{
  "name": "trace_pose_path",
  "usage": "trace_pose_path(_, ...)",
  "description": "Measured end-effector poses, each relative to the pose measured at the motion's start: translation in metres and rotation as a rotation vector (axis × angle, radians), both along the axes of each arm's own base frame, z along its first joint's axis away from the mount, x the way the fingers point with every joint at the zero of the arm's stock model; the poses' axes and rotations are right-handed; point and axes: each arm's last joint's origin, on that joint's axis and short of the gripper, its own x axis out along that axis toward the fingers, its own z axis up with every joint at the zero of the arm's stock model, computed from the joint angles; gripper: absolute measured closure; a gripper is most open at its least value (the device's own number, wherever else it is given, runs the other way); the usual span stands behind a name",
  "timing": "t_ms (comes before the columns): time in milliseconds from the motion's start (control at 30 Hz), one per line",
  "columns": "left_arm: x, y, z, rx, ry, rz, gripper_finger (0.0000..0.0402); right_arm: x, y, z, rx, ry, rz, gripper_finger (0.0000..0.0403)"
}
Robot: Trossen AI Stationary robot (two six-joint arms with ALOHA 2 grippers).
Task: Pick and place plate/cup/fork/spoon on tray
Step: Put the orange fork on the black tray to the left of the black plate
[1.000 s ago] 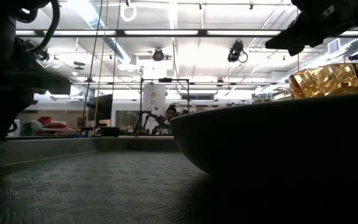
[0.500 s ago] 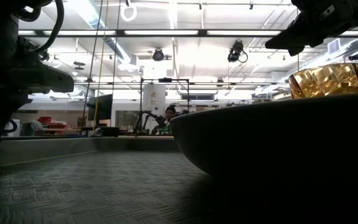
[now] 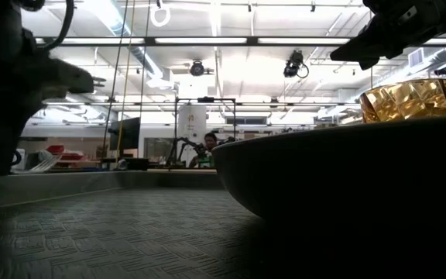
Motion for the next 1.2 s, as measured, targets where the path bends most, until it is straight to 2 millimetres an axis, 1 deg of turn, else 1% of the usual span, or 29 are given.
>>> trace_pose_path(167, 0.001, 0.001, 0.011, 0.014, -0.094, 0.007, 0.0387, 0.0, 0.0, 0.0, 0.0, 0.0, 0.0, 0.0392)
trace_pose_path(300, 0.008, -0.001, 0.016, 0.026, -0.208, 0.014, 0.0387, 0.0, 0.0, 0.0, 0.0, -0.002, 0.0, 0.0392)
trace_pose_path(400, 0.017, -0.004, 0.019, 0.009, -0.317, 0.003, 0.0387, 0.0, 0.0, 0.0, 0.0, -0.003, 0.0, 0.0392)
trace_pose_path(567, 0.039, -0.006, 0.021, -0.024, -0.479, -0.031, 0.0386, 0.0, 0.0, 0.001, 0.001, -0.007, 0.0, 0.0392)
trace_pose_path(733, 0.055, -0.008, 0.016, -0.041, -0.557, -0.057, 0.0386, 0.0, 0.0, 0.001, 0.001, -0.007, 0.0, 0.0392)
trace_pose_path(867, 0.063, -0.013, 0.01, -0.077, -0.596, -0.058, 0.0385, 0.0, 0.0, 0.001, -0.001, -0.007, 0.0, 0.0392)
trace_pose_path(933, 0.068, -0.016, 0.008, -0.078, -0.589, -0.063, 0.0385, 0.001, 0.0, 0.001, -0.003, -0.007, 0.001, 0.0392)
trace_pose_path(1033, 0.081, -0.022, 0.014, -0.068, -0.563, -0.099, 0.0386, 0.002, 0.0, 0.0, -0.006, -0.004, 0.002, 0.0392)
trace_pose_path(1100, 0.093, -0.026, 0.02, -0.054, -0.533, -0.125, 0.0386, 0.002, 0.0, -0.001, -0.009, 0.0, 0.003, 0.0392)
trace_pose_path(1200, 0.105, -0.027, 0.025, -0.015, -0.417, -0.154, 0.0386, 0.004, 0.0, -0.001, -0.01, -0.005, 0.004, 0.0391)
